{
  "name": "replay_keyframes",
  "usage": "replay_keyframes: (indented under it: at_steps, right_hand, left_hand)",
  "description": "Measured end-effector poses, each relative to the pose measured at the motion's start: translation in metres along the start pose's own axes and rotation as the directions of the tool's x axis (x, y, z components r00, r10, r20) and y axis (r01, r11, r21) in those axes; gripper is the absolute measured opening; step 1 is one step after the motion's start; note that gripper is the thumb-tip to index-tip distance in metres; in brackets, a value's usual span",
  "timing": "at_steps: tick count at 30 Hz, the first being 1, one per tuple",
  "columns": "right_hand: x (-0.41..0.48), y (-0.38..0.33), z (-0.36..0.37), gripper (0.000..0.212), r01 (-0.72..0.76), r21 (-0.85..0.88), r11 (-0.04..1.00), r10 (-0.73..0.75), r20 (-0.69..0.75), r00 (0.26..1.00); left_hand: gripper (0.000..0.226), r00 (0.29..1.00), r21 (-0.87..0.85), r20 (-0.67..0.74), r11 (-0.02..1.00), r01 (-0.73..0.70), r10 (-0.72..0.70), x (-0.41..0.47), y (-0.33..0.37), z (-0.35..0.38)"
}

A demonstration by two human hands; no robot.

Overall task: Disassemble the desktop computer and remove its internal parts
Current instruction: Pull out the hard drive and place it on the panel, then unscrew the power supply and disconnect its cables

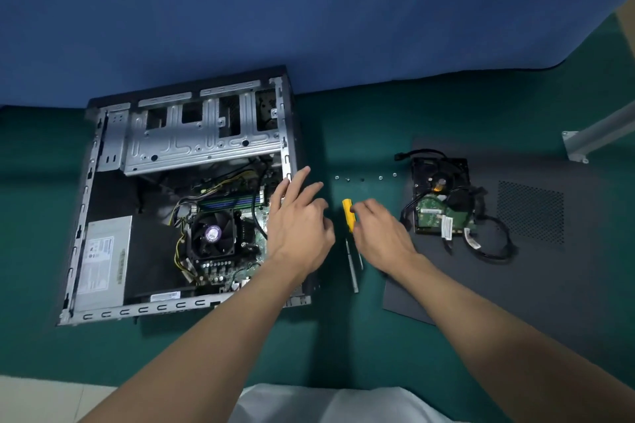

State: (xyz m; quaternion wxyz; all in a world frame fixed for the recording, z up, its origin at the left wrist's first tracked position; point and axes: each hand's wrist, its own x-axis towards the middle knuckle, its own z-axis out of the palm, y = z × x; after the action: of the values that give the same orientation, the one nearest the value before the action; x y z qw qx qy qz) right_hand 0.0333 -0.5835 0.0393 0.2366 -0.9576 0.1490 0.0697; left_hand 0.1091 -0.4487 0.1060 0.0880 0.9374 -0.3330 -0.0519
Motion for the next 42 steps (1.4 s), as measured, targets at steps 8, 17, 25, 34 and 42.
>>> replay_keyframes:
  at_steps: [8, 17, 25, 34, 42]
  right_hand:
    - [0.041, -0.015, 0.027, 0.030, -0.407, 0.095, 0.908, 0.407, 0.023, 0.913]
    - [0.048, -0.022, -0.028, 0.031, -0.293, 0.084, 0.953, 0.299, -0.078, 0.951]
    - [0.002, -0.086, -0.107, 0.030, 0.163, 0.048, 0.986, -0.112, -0.537, 0.836]
    - [-0.057, -0.187, -0.079, 0.020, -0.088, 0.784, 0.614, 0.487, -0.289, 0.825]
    - [-0.112, -0.266, 0.002, 0.030, -0.223, 0.869, -0.442, 0.262, 0.363, 0.894]
  left_hand:
    - [0.021, 0.999, -0.059, -0.039, 0.998, -0.004, 0.002, 0.001, -0.001, 0.004]
    - [0.026, 0.993, -0.121, -0.115, 0.991, -0.053, 0.039, -0.002, -0.004, 0.003]
    - [0.032, 0.987, -0.314, -0.163, 0.948, -0.053, 0.001, -0.041, -0.010, -0.004]
    - [0.024, 0.986, -0.325, -0.159, 0.946, -0.002, -0.053, -0.125, -0.074, -0.019]
    - [0.018, 0.861, -0.689, -0.190, 0.689, 0.226, -0.472, -0.189, -0.163, -0.048]
